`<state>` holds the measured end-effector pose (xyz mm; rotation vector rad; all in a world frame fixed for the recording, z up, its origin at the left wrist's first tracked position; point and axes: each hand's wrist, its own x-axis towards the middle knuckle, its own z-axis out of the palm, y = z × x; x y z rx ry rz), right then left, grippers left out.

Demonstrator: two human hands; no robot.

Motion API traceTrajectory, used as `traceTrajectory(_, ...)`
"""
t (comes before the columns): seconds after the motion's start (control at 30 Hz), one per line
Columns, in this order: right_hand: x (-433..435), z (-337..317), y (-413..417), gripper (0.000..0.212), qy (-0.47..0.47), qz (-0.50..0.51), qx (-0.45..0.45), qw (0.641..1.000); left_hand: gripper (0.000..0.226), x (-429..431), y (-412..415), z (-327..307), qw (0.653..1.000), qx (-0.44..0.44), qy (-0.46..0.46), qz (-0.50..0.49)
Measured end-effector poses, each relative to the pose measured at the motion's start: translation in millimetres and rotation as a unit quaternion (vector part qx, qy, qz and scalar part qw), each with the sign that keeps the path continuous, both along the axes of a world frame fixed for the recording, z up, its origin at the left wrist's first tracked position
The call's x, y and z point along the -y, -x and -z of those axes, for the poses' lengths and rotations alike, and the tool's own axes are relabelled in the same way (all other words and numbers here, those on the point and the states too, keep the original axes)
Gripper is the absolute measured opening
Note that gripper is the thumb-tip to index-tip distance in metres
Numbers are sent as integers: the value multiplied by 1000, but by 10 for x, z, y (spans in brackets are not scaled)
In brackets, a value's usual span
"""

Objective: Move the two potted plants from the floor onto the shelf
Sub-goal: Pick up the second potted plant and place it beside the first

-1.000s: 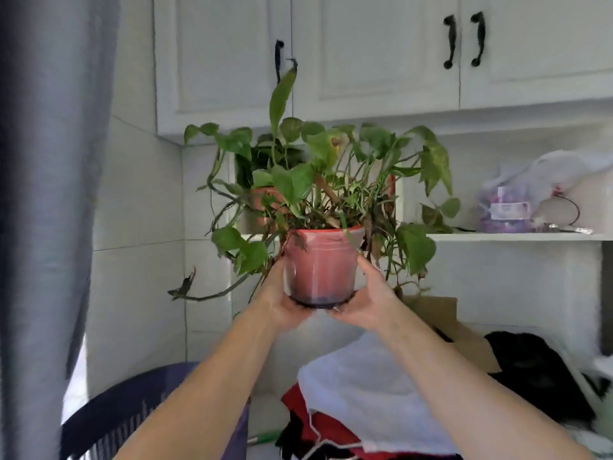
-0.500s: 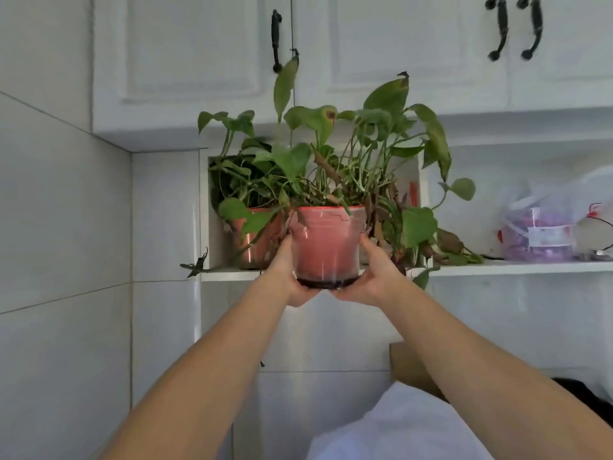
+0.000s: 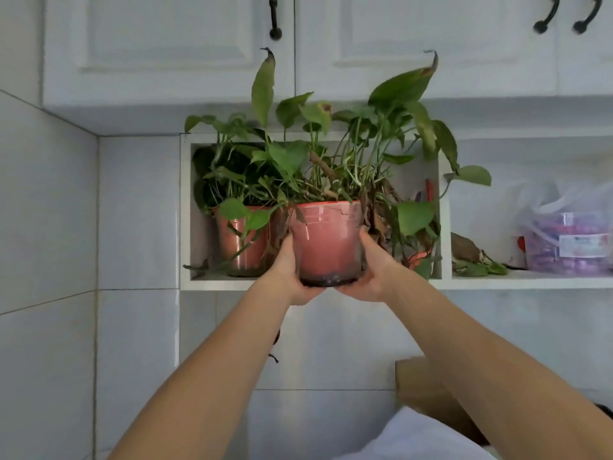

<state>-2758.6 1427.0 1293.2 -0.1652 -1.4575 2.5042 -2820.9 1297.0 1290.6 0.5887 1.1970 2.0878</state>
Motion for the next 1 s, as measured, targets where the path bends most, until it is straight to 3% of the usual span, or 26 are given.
traceTrajectory(0.1, -64, -36, -6, 70, -79, -14, 17, 997, 67, -34, 38, -5, 1000, -7, -1, -24)
traceTrajectory(0.27, -224, -22, 30, 77, -96, 33, 79, 992, 50, -59, 62, 31, 998, 11, -17, -57)
traceTrajectory(0.43, -200, -31, 13, 73, -108, 64, 84, 989, 69, -84, 49, 120, 993, -2, -34, -111)
traceTrajectory(0.6, -41, 134, -63, 61, -133, 95, 44, 986, 75, -29, 28, 40, 987, -28, 40, -151)
traceTrajectory(0.7, 10, 273, -50, 56, -215, 204, -4, 955, 83, -46, 22, 35, 982, -28, 50, -182)
traceTrajectory(0.8, 29, 380, -30, 51, -314, 304, -59, 898, 76, -66, 17, 42, 976, -34, 31, -213)
traceTrajectory(0.9, 76, 460, -17, 46, -354, 328, -118, 868, 58, -41, 25, 88, 975, -70, 17, -211)
traceTrajectory(1.0, 73, 481, -5, 49, -376, 314, -132, 862, 46, 14, 89, 153, 974, -110, 18, -198)
